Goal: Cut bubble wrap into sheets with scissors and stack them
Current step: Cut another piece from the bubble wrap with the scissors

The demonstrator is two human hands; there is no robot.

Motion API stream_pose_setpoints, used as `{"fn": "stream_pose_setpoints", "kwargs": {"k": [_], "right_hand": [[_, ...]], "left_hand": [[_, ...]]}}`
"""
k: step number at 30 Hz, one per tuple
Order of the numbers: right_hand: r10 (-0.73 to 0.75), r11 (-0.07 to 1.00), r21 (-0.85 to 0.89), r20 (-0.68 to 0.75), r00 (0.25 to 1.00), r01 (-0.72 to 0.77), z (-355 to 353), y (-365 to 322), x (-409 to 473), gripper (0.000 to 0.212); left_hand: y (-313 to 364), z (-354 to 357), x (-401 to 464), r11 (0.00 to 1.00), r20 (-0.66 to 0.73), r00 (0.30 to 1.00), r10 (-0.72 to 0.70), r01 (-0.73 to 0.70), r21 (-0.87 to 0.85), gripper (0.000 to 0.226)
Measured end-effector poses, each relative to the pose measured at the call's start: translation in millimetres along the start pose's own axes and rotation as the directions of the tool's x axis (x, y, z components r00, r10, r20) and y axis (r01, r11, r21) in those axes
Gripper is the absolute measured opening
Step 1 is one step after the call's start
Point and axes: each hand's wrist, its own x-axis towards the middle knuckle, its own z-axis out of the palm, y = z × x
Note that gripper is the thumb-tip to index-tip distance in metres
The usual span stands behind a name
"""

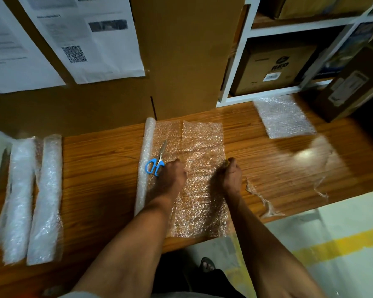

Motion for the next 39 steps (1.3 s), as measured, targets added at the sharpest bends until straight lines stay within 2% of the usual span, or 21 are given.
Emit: {"fn": "stream_pose_setpoints", "kwargs": {"k": [4,8,12,15,19,21,24,29,33,39], "right_hand": [[0.035,0.980,0.192,0.050,0.998,-0.044,-10.9,6.4,-4.0,0.025],[0.047,0.899,0.431,0.069,0.996,-0.072,-17.4,13.0,0.2,0.027],[0.102,0.739,0.639,0.205,0.973,-0.212,-25.4,14.5,2.8,0.041],[0.060,0.668,0.716,0.219,0.974,-0.202,-34.6,10.9,-0.6,0.045],[0.014,0.594,0.780,0.233,0.972,-0.195,-46.9,9.5,-2.1,0.044],[-0.017,0.570,0.804,0.216,0.976,-0.168,-55.5,5.6,-2.3,0.048],[-0.066,0.568,0.814,0.194,0.979,-0.123,-66.8,0.3,-2.9,0.050],[-0.124,0.482,0.871,0.175,0.977,-0.095,-89.0,-8.3,-7.1,0.032],[-0.164,0.447,0.894,0.108,0.981,-0.024,-108.2,-11.2,-8.6,0.026],[-0.219,0.404,0.913,0.031,0.975,0.062,-144.9,-23.2,-9.4,0.032]], "left_hand": [[3.5,2.7,2.9,0.993,0.054,0.995,-0.083,0.087,-0.083,0.014],[2.4,0.3,6.0,0.925,0.161,0.980,-0.117,0.167,-0.343,0.007],[5.3,-6.3,4.5,0.782,0.235,0.966,-0.108,0.228,-0.580,0.013],[8.6,-13.5,0.4,0.630,0.264,0.961,-0.078,0.252,-0.734,0.025],[13.6,-29.7,-6.8,0.456,0.226,0.974,-0.031,0.215,-0.864,0.036],[15.6,-39.8,-11.1,0.445,0.189,0.982,0.012,0.165,-0.880,0.041],[17.2,-48.7,-17.8,0.446,0.175,0.984,0.023,0.147,-0.883,0.036],[23.4,-65.2,-31.9,0.473,0.158,0.987,0.007,0.136,-0.870,0.026],[36.0,-77.7,-41.8,0.421,0.111,0.993,-0.028,0.113,-0.900,0.028],[63.1,-107.4,-65.4,0.349,0.020,0.999,0.043,0.004,-0.937,0.024]]}}
